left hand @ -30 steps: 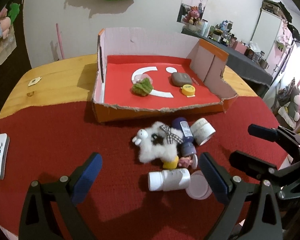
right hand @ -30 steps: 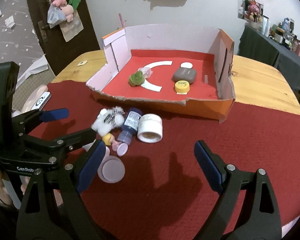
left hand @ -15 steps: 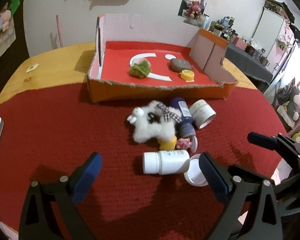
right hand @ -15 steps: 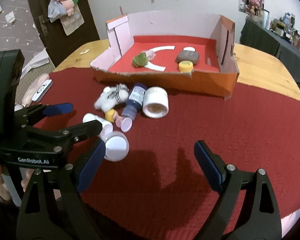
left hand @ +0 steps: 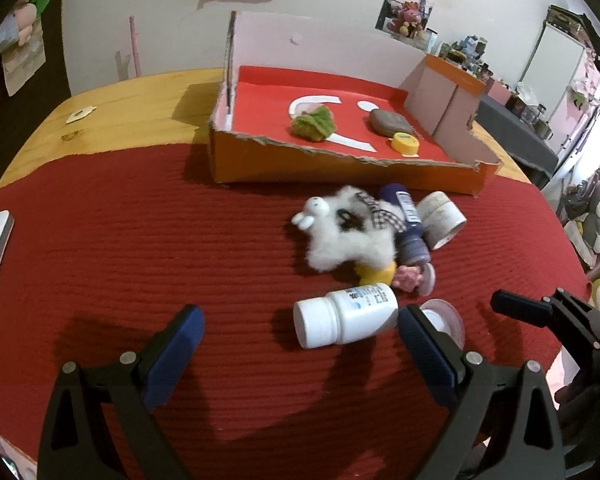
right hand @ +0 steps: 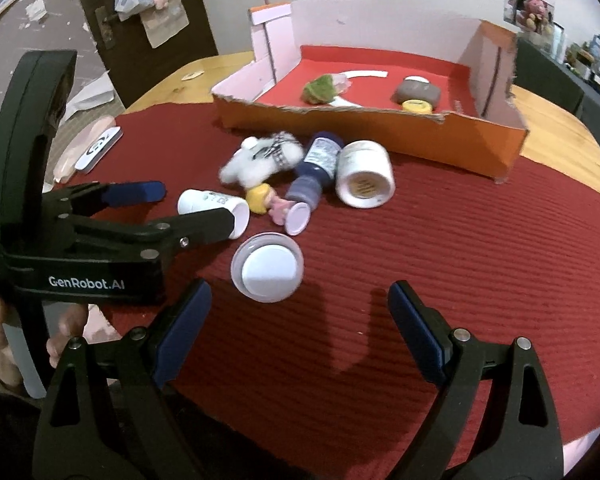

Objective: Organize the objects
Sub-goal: 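Grasp the white pill bottle with the left gripper while the right grasps the clear round container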

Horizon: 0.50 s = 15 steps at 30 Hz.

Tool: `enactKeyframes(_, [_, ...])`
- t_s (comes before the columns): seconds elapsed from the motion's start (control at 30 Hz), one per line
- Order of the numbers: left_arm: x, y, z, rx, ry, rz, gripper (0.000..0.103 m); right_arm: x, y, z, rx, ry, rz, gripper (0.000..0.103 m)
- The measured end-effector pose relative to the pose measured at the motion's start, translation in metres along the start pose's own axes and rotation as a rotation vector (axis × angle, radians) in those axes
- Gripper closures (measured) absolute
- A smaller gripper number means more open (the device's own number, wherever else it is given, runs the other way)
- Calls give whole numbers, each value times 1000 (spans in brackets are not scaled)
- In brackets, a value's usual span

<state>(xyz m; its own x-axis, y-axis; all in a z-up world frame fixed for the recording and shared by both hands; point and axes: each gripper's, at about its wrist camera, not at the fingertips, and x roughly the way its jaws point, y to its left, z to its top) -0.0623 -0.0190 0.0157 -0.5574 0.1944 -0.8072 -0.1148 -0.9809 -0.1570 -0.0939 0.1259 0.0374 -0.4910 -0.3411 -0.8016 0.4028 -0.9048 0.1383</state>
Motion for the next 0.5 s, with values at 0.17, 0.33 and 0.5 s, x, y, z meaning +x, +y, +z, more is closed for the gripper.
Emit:
enactKeyframes(0.17, [0,3,-1,-4,-5,11,4,8,3,1,-22,1,-27,20])
enactKeyframes(0.33, [1,-3,-6,21,-18,42,7,8,0,2,-36,-18,-54,39])
enactKeyframes(0.5, [0,-12,-8,18,-35,58,18,7,-3,3,-33,-30,-55,56])
